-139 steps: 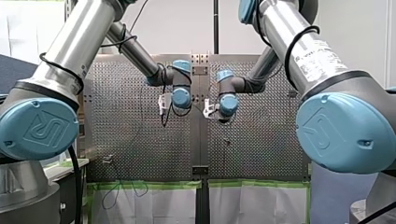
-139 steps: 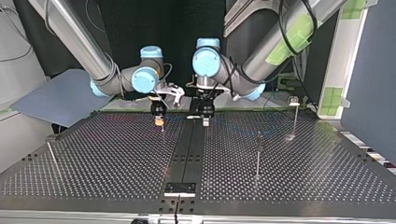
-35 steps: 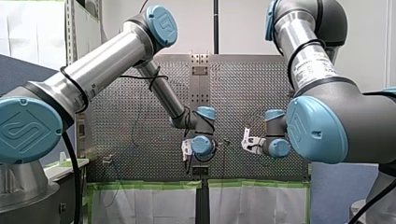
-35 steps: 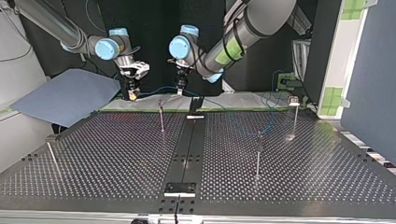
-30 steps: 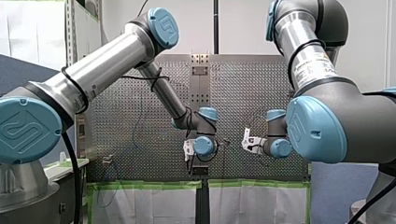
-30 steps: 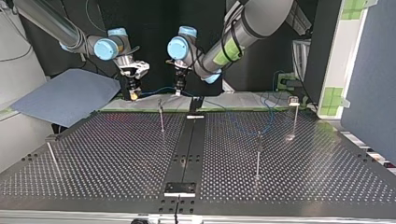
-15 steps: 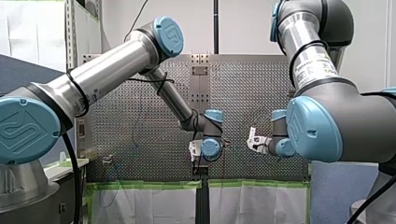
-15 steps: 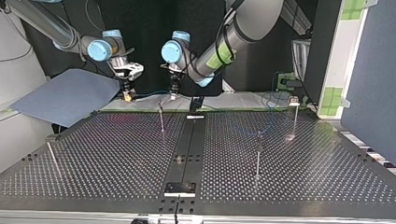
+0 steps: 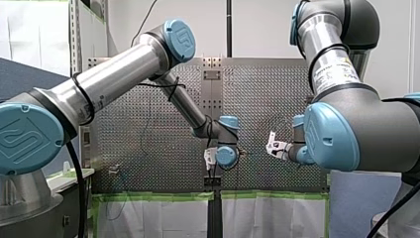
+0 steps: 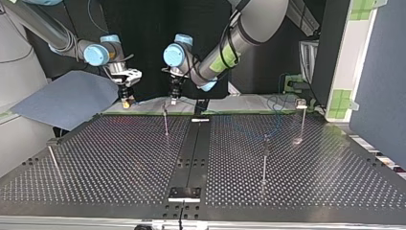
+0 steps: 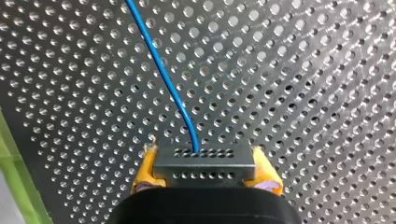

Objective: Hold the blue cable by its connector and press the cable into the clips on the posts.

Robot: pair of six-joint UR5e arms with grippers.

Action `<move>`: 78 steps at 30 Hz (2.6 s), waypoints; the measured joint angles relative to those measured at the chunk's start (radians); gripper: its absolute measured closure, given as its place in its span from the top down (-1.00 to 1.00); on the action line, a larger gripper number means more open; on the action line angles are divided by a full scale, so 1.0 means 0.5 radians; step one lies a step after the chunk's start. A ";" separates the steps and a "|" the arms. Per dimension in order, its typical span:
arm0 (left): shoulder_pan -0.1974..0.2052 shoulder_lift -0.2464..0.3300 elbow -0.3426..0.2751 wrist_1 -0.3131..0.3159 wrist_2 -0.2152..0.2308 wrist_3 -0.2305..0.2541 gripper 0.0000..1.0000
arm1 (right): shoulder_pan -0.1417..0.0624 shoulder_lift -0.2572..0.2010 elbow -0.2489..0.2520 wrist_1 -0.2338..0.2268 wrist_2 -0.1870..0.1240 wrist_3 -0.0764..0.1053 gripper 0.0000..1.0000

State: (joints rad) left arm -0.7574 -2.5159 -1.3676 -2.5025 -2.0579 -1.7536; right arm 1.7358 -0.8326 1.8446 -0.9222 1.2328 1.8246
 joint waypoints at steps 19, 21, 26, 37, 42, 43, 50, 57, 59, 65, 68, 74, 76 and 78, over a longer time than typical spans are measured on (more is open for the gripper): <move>0.016 -0.099 0.154 -0.028 0.002 -0.045 -1.00 | -0.020 0.151 -0.167 0.111 -0.003 -0.059 -1.00; 0.024 -0.099 0.154 -0.028 0.005 -0.046 -1.00 | -0.015 0.153 -0.182 0.114 -0.004 -0.063 -1.00; 0.050 -0.099 0.157 -0.027 0.024 -0.050 -1.00 | -0.009 0.153 -0.217 0.119 -0.006 -0.066 -1.00; 0.117 -0.108 0.202 -0.035 0.073 -0.055 -1.00 | 0.001 0.154 -0.263 0.125 0.002 -0.075 -1.00; 0.139 -0.164 0.266 -0.085 0.099 -0.062 -1.00 | 0.001 0.155 -0.279 0.126 0.009 -0.077 -1.00; 0.144 -0.180 0.285 -0.095 0.104 -0.063 -1.00 | 0.002 0.155 -0.282 0.126 0.010 -0.077 -1.00; 0.165 -0.208 0.338 -0.115 0.116 -0.063 -1.00 | -0.001 0.156 -0.305 0.126 0.023 -0.077 -1.00; 0.229 -0.209 0.380 -0.130 0.168 -0.063 -1.00 | -0.006 0.157 -0.337 0.127 0.050 -0.077 -1.00; 0.246 -0.209 0.387 -0.131 0.176 -0.063 -1.00 | -0.007 0.158 -0.344 0.127 0.054 -0.077 -1.00; 0.273 -0.209 0.402 -0.150 0.188 -0.060 -1.00 | -0.012 0.158 -0.353 0.125 0.063 -0.078 -1.00; 0.279 -0.209 0.404 -0.158 0.197 -0.054 -1.00 | -0.016 0.159 -0.358 0.125 0.066 -0.077 -1.00; 0.275 -0.208 0.405 -0.216 0.206 0.000 -0.38 | -0.021 0.159 -0.371 0.128 0.069 -0.077 -1.00; 0.270 -0.208 0.405 -0.247 0.204 0.040 0.12 | -0.022 0.159 -0.372 0.129 0.069 -0.078 -1.00; 0.266 -0.208 0.405 -0.273 0.194 0.079 0.92 | -0.025 0.159 -0.373 0.129 0.069 -0.077 -1.00</move>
State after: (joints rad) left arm -0.6242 -2.6200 -1.1652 -2.6392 -1.9611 -1.7143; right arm 1.7231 -0.7532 1.6580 -0.8575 1.2672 1.7859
